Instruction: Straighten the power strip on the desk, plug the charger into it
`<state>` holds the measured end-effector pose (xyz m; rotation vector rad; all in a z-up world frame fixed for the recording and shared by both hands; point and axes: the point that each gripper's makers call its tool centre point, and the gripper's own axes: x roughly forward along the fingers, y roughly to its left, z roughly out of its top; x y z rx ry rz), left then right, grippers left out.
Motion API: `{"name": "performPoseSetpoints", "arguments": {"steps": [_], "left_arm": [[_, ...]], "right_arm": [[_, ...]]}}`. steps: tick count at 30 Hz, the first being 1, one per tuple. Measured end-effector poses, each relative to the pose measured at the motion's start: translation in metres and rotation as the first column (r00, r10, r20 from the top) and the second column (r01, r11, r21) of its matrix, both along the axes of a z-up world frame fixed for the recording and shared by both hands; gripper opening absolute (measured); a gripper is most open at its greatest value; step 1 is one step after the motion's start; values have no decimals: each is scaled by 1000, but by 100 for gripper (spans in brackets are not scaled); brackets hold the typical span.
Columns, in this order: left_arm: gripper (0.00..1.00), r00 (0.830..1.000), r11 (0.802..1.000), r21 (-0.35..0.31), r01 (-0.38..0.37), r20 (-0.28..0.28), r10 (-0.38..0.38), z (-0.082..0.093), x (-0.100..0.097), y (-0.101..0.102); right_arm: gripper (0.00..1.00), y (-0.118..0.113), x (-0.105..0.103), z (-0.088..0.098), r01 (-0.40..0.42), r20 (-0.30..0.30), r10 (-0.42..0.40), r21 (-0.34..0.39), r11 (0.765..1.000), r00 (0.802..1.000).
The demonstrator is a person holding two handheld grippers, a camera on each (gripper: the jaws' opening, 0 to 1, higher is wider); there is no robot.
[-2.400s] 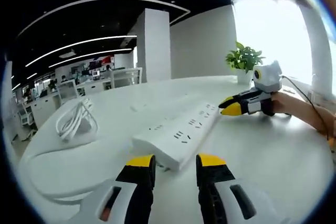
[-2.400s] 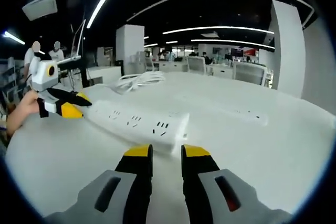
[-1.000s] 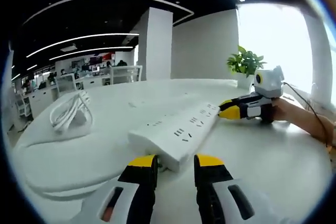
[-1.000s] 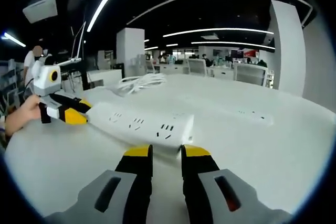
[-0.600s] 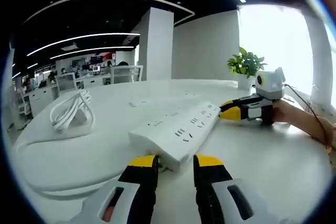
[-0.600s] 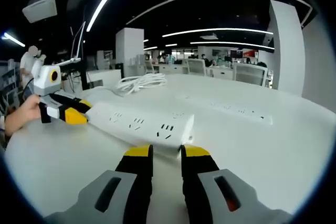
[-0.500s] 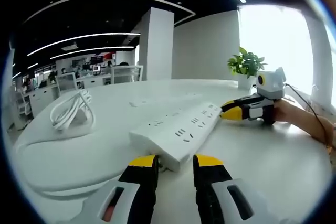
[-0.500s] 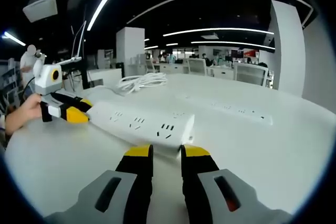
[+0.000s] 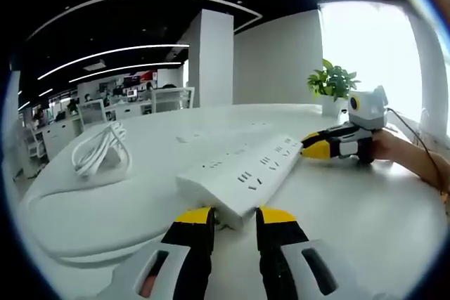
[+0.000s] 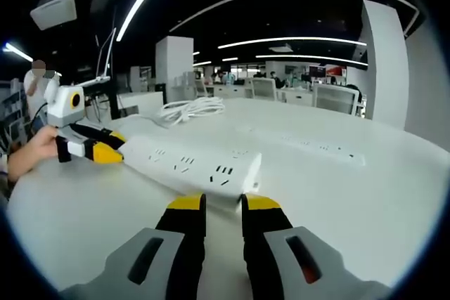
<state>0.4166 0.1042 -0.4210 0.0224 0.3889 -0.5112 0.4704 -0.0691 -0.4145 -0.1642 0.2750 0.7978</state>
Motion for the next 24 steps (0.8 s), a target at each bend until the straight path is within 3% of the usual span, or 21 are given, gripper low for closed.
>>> {"name": "performPoseSetpoints", "arguments": {"steps": [24], "left_arm": [[24, 1000, 999, 33, -2, 12, 1, -2, -4, 2]], "right_arm": [[19, 0, -14, 0, -13, 3, 13, -24, 1000, 1000]]}}
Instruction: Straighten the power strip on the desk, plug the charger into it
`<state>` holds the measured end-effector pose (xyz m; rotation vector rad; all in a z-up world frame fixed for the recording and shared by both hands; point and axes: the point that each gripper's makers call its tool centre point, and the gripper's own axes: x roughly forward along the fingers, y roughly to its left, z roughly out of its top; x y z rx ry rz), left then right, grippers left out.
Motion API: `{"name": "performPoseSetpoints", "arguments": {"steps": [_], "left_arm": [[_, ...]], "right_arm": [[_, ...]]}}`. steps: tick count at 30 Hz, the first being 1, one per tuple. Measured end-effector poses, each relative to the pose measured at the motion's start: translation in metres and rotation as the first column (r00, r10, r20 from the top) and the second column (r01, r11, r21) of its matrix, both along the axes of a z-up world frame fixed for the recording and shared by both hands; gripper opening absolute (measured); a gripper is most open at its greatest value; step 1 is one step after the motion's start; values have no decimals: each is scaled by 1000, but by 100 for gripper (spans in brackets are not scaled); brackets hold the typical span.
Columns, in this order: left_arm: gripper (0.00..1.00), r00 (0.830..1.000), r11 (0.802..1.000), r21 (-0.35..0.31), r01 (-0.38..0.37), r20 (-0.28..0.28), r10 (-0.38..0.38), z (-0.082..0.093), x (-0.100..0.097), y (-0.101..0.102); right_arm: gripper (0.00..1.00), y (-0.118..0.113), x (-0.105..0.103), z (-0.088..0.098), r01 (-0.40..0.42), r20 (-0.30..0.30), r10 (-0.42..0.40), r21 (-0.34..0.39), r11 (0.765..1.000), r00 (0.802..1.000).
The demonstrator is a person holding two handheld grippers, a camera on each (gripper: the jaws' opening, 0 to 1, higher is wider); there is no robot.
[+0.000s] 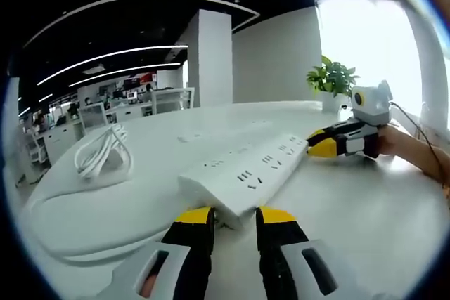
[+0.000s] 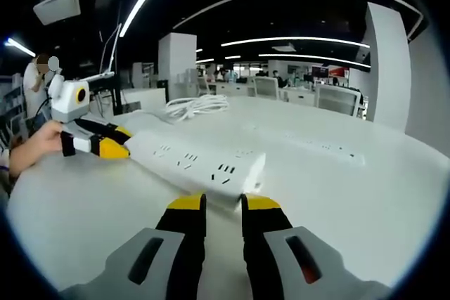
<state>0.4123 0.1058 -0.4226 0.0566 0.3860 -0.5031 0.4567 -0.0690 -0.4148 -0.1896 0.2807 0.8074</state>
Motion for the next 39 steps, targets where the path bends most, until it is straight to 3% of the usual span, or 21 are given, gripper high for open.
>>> {"name": "performPoseSetpoints", "arguments": {"steps": [17, 39], "left_arm": [[22, 1000, 1000, 27, 3, -11, -3, -3, -5, 1], [21, 999, 1000, 8, -5, -44, 5, -2, -15, 6]], "right_arm": [[18, 0, -8, -1, -10, -25, 10, -2, 1000, 1000], [18, 3, -20, 0, -41, -48, 40, -14, 999, 998]]}}
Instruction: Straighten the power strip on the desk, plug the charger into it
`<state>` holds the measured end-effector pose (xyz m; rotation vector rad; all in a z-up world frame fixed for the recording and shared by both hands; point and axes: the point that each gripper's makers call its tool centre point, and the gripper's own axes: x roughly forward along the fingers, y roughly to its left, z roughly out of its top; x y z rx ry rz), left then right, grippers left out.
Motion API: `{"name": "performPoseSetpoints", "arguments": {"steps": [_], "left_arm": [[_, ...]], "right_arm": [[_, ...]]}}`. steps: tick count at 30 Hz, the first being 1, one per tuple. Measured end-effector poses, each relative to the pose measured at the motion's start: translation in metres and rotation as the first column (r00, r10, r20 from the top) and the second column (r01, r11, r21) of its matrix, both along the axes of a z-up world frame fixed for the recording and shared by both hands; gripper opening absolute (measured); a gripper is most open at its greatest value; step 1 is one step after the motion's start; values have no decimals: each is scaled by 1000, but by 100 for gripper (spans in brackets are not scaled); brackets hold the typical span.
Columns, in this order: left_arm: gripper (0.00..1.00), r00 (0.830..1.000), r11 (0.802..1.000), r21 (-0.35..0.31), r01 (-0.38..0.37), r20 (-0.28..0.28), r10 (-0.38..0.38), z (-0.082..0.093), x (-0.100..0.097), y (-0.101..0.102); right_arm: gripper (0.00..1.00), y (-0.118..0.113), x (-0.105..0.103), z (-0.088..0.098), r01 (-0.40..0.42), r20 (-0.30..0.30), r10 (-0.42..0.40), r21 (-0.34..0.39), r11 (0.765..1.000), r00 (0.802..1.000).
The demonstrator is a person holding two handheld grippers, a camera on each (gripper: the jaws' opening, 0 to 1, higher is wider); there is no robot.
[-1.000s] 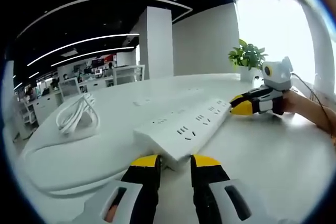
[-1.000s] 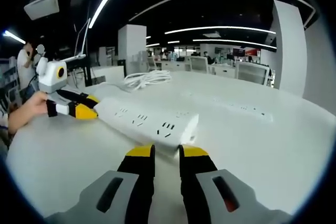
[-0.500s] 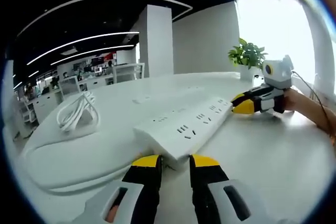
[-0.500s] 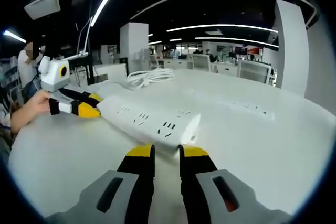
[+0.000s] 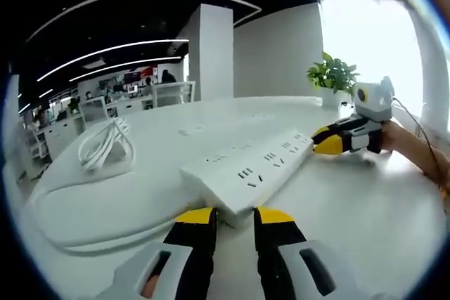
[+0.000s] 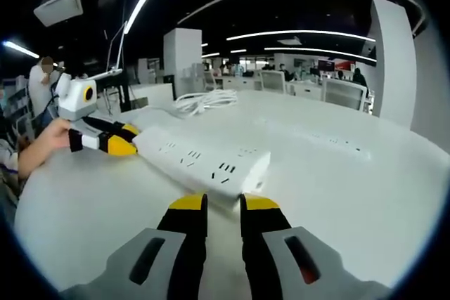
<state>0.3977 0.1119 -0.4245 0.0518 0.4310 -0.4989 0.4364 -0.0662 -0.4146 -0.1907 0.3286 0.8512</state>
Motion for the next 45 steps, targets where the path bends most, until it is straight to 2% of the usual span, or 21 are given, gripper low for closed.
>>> {"name": "performPoseSetpoints", "arguments": {"steps": [19, 37, 45], "left_arm": [[21, 999, 1000, -8, 4, -37, -5, 1, -11, 4], [21, 999, 1000, 4, 11, -51, -11, 1, -14, 6], [21, 998, 1000, 5, 14, -58, -13, 1, -17, 5]], "right_arm": [[18, 3, -11, 0, 4, -19, -4, 7, 1000, 1000], [17, 2, -23, -3, 7, 6, -7, 8, 1000, 1000], [15, 1, -25, -3, 2, -6, -2, 16, 1000, 1000]]}}
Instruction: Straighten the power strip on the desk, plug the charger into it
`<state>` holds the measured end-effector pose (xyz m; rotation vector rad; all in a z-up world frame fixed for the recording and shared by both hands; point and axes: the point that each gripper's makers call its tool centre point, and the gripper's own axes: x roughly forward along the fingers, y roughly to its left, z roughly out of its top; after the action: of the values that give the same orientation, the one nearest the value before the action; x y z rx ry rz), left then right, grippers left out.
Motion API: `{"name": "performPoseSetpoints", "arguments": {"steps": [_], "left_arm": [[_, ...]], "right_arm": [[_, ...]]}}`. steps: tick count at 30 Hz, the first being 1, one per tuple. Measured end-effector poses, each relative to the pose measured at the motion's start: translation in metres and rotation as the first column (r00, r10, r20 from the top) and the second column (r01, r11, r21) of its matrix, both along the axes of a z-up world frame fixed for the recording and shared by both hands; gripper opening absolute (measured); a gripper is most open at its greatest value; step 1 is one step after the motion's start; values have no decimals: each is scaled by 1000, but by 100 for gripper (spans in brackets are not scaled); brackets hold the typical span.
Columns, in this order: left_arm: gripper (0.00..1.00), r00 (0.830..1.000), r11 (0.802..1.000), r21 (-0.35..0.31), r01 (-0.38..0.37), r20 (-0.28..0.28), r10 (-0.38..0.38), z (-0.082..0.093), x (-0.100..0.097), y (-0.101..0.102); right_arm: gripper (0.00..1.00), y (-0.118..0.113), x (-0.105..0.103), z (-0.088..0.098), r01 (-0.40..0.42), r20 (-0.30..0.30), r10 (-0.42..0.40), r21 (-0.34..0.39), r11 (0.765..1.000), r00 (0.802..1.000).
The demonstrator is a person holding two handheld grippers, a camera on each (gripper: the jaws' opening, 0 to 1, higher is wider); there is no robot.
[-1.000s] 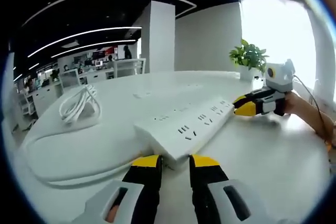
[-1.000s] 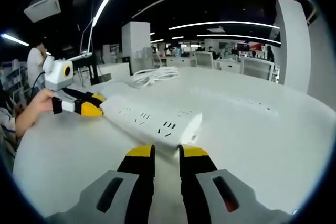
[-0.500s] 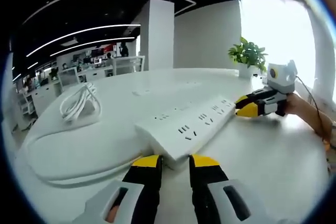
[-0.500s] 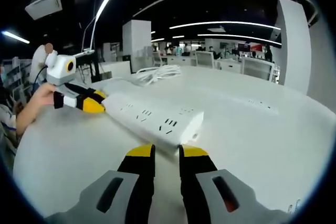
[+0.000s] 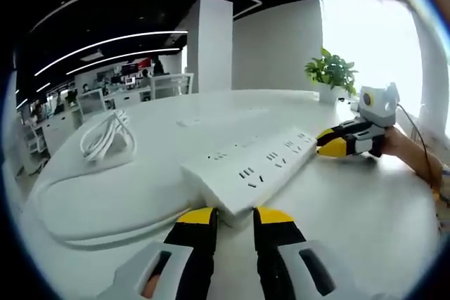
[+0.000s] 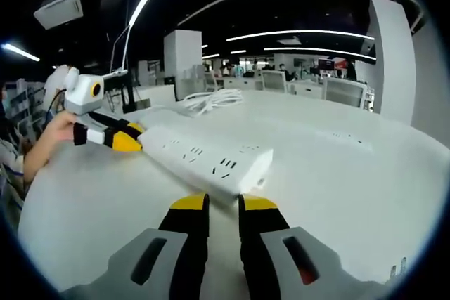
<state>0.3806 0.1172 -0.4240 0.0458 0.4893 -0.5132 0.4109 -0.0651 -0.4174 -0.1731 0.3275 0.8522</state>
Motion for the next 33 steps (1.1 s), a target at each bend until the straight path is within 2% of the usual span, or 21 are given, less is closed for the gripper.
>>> {"name": "performPoseSetpoints", "arguments": {"steps": [15, 22, 33], "left_arm": [[21, 1000, 1000, 1, 17, -11, -17, 0, -1, 1], [21, 1000, 1000, 9, 24, -14, -24, -1, -3, 0], [21, 999, 1000, -10, 21, -27, -21, -2, -4, -2]], "right_arm": [[14, -2, -10, -1, -27, -26, 27, 8, 1000, 999], [13, -3, -13, -1, -44, -49, 46, 38, 998, 998], [13, -5, -14, -2, -42, -66, 44, 32, 999, 997]]}}
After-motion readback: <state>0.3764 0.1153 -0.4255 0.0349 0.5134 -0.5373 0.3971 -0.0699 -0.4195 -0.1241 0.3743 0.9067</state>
